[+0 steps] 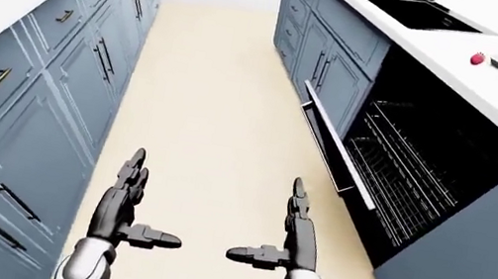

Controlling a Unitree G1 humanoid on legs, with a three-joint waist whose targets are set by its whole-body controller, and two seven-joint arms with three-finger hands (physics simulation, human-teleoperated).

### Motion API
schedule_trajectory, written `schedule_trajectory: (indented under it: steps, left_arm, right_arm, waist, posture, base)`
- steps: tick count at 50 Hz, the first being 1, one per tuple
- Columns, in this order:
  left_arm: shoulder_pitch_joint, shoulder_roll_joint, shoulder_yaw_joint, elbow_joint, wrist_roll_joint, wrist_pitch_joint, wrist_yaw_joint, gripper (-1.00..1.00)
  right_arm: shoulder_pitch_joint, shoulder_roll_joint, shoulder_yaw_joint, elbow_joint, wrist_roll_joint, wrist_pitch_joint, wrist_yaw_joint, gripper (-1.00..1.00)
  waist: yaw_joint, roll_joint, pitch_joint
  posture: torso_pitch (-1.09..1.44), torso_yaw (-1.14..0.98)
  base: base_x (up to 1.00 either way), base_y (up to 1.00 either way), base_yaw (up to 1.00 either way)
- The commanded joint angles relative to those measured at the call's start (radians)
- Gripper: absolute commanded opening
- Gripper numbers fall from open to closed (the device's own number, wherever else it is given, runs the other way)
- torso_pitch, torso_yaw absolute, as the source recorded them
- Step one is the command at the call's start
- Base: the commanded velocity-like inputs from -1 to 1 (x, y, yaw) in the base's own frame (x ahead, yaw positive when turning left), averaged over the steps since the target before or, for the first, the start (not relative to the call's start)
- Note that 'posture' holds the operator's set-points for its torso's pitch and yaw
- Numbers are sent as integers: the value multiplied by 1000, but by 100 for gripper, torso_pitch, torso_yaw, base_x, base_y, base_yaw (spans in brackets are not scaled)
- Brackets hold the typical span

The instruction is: Close the dishwasher door

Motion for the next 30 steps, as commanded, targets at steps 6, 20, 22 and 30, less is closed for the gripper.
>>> schedule_trajectory:
  steps: [6,20,22,30]
  left_arm:
    - [-19,6,15,-50,0,-37,6,100]
    - [-19,7,18,-60,-2,-30,6,100]
    - [-18,7,18,-61,-1,-30,7,100]
    - [-16,6,16,-66,-1,-29,7,100]
  right_arm:
    - [-30,5,18,-54,0,-19,6,100]
    - [-25,6,13,-69,-6,-12,-12,100]
    - [-24,6,15,-73,-5,-8,-11,100]
    - [-16,6,16,-81,-5,-4,-9,100]
  waist:
    - [1,62,-3]
    - [16,73,3]
    - [20,45,-3]
    - [12,81,-6]
  posture:
    - [0,0]
    - [0,0]
    - [0,0]
    - [0,0]
  base:
    - [0,0,55]
    - [0,0,36]
    - [0,0,0]
    - [0,-12,0]
